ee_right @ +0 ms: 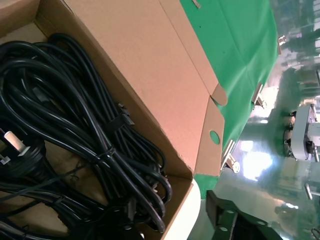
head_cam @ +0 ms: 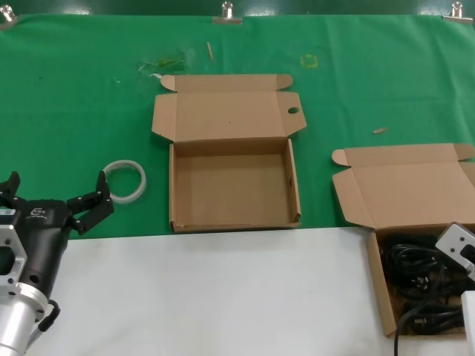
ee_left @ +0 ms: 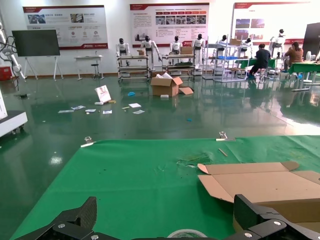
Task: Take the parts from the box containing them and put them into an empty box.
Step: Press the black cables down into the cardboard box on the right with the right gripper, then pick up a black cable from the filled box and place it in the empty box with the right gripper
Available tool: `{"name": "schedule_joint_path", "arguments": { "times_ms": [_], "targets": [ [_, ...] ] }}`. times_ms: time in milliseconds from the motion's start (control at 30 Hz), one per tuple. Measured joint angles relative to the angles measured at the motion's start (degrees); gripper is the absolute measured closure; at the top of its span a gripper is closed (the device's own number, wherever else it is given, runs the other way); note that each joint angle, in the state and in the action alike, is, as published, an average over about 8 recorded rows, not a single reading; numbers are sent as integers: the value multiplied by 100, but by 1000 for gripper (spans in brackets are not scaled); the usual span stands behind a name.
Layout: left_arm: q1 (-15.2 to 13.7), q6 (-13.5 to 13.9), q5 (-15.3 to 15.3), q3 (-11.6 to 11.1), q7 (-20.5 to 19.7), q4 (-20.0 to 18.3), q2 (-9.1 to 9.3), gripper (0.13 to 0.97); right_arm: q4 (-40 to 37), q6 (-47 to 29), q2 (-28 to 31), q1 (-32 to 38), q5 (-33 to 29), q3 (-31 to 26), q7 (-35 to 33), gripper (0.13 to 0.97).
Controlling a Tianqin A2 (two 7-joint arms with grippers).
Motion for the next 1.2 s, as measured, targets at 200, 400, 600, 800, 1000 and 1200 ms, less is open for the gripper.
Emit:
{"name": "schedule_joint_path", "arguments": {
  "times_ms": [200,400,600,800,1000,1200],
  "targets": [
    [0,0,0,0,0,0,0,132,-16,-11,-14,-29,0,21,37,643],
    [0,0,0,0,0,0,0,132,-2,1,-76,-69,0,37,78,751],
    [0,0,0,0,0,0,0,132,40,32,-123,-106,0,26,133,842],
    [0,0,0,0,0,0,0,132,137,85,-125,-140,0,-29,196,907],
    [0,0,0,0,0,0,0,132,384,211,-125,-165,0,-156,236,919],
    [0,0,0,0,0,0,0,132,910,517,-125,-185,0,-450,258,922]
  ]
}}
